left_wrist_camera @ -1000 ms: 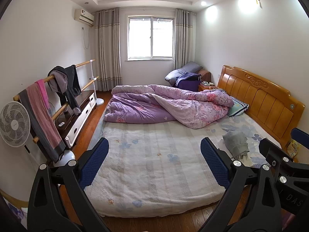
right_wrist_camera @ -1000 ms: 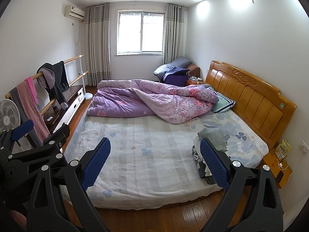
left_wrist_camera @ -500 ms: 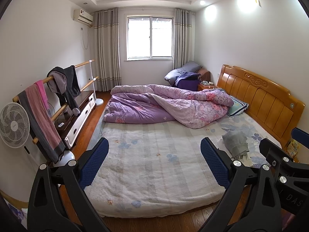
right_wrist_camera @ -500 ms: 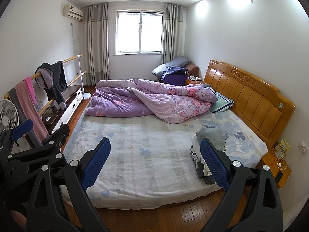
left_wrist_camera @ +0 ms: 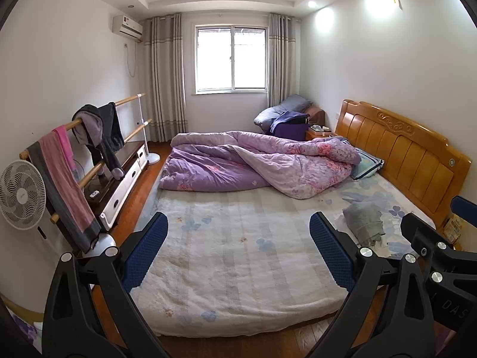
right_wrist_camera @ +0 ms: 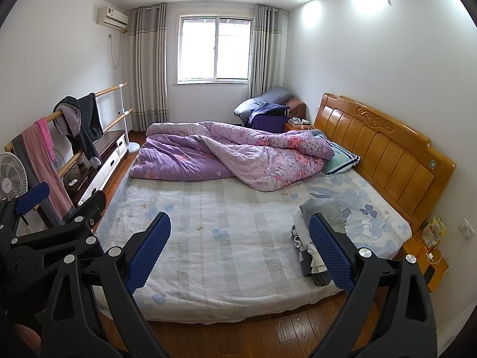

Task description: Fold large clothes

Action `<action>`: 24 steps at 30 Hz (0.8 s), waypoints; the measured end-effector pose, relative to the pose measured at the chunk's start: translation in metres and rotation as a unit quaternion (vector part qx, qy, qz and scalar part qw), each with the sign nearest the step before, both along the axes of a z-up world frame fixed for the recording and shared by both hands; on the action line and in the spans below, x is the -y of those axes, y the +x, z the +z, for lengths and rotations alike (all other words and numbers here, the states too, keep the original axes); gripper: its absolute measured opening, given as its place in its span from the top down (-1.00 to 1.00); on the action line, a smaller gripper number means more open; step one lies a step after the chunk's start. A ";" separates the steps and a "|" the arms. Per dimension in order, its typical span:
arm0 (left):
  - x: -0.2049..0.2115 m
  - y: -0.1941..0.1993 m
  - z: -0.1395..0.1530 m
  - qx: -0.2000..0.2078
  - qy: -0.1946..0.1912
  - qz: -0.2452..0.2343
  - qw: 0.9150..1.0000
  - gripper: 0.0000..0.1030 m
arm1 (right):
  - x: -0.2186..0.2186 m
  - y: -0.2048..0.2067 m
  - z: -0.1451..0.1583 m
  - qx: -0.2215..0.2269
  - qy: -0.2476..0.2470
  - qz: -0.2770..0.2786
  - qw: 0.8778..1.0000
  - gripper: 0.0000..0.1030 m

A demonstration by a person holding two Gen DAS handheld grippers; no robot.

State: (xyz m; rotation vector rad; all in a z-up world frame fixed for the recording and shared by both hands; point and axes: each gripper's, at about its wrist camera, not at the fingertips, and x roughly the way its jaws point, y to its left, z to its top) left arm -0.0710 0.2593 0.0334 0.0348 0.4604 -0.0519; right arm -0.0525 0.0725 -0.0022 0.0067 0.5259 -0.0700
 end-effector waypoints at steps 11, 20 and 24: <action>0.003 0.001 0.000 -0.005 0.001 -0.002 1.000 -0.87 | 0.002 0.000 0.001 -0.005 0.001 0.002 1.000 -0.76; 0.000 0.002 0.002 -0.006 0.001 -0.002 1.000 -0.87 | 0.002 0.000 0.002 -0.005 0.001 0.001 1.000 -0.76; -0.001 0.003 0.002 -0.007 0.001 -0.003 1.000 -0.87 | 0.003 0.001 0.003 -0.007 0.003 0.003 1.000 -0.76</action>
